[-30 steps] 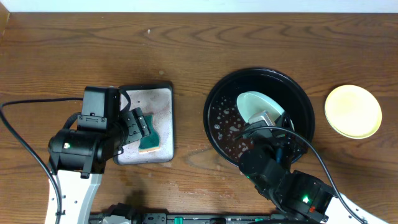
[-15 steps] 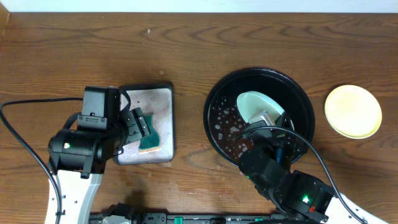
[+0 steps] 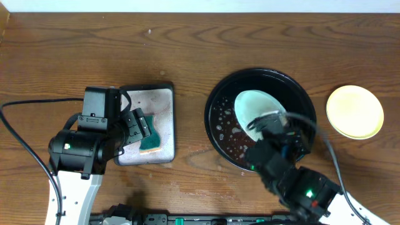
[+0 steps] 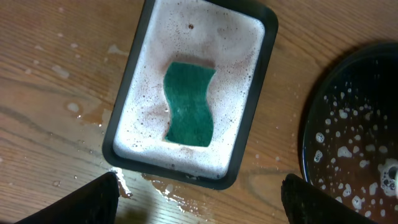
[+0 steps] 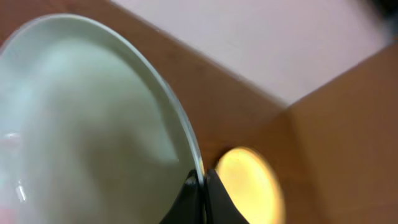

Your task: Clean dirty plates on tray and stack at the side

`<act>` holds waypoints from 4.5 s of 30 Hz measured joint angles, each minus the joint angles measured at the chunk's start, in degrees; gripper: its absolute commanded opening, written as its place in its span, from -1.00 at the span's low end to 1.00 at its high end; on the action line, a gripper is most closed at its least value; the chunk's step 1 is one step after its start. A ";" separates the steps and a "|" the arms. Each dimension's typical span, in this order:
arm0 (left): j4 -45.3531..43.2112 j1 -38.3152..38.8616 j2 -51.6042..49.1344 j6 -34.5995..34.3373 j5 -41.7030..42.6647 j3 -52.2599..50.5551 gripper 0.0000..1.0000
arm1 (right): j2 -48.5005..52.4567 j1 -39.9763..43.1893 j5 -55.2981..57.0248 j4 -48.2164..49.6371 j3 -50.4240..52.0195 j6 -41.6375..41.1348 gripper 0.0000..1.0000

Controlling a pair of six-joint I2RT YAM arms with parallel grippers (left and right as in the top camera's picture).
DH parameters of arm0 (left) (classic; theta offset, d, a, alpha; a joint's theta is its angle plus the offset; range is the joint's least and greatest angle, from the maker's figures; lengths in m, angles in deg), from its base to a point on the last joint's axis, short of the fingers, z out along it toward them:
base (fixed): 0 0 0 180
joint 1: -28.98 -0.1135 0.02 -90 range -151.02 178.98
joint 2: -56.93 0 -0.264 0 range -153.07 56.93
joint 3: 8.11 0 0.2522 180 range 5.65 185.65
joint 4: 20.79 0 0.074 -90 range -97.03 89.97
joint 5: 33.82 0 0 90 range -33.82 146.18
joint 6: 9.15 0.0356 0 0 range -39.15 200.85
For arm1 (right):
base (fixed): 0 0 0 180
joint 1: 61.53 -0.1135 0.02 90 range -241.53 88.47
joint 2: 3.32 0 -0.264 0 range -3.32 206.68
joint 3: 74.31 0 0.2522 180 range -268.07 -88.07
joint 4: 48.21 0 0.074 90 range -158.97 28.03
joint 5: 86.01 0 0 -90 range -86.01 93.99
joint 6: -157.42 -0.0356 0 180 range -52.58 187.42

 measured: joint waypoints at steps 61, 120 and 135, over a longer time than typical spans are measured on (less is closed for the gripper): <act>0.04 0.00 0.00 0.00 0.02 0.00 0.68 | -12.76 58.05 -106.92 4.26 -1.16 -14.01 0.98; 0.04 0.00 0.00 0.00 0.02 0.00 0.68 | -53.05 53.72 -70.55 27.98 40.28 -1.70 0.99; 0.04 0.02 0.09 0.00 0.00 0.00 0.68 | -53.05 53.75 -70.53 27.98 40.28 -1.70 0.99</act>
